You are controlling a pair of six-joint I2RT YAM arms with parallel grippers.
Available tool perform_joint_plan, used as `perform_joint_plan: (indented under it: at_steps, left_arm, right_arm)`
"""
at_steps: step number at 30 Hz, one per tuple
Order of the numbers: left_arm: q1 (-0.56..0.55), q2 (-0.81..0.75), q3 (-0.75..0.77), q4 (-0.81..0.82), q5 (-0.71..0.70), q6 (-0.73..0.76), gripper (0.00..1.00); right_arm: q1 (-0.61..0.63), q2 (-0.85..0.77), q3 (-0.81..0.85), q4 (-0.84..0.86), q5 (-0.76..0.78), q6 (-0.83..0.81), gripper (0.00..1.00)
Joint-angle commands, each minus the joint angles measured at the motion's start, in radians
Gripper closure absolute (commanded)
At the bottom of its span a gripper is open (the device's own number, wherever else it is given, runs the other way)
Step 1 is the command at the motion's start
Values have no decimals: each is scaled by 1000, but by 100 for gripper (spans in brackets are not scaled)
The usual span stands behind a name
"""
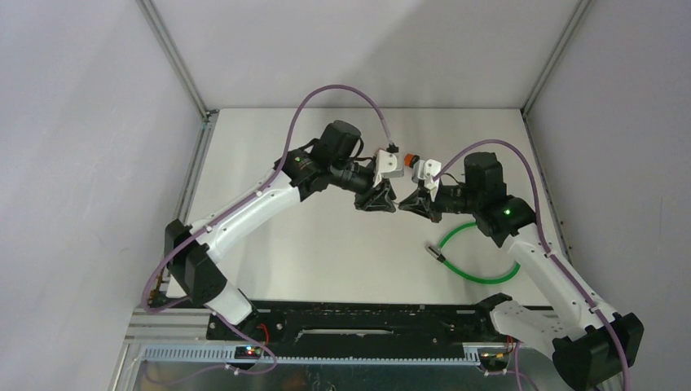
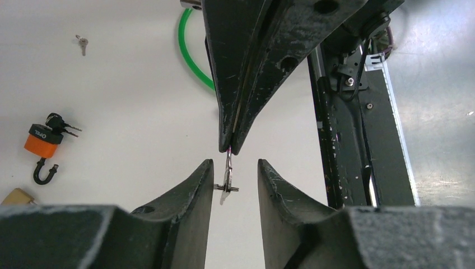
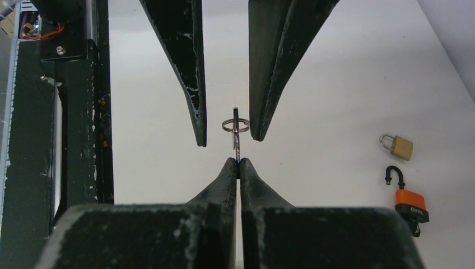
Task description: Unlock with the key
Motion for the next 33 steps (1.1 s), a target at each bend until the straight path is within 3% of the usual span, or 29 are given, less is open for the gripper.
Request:
perform_joint_plan:
  at_steps: [1,13,21,31,33]
  left_arm:
    - [-11,5,67,-15,-11,41,63]
    - [-13,18,74,-28,-31,43,80]
    - [-13,28,77,-18,-29,24,100]
    - [-11,-11,37,23,-36,-13,100]
    - [-11,-25,24,28,-51,-19,100]
  right_arm:
    - [-11,1,46,2,-36,15,100]
    - [-25,-1,46,2,-45,16,100]
    - [-27,3,46,7,-47,23,100]
    - [-37,9,46,0,-34,34,100]
    - [-43,10,46,-9,-33,33,90]
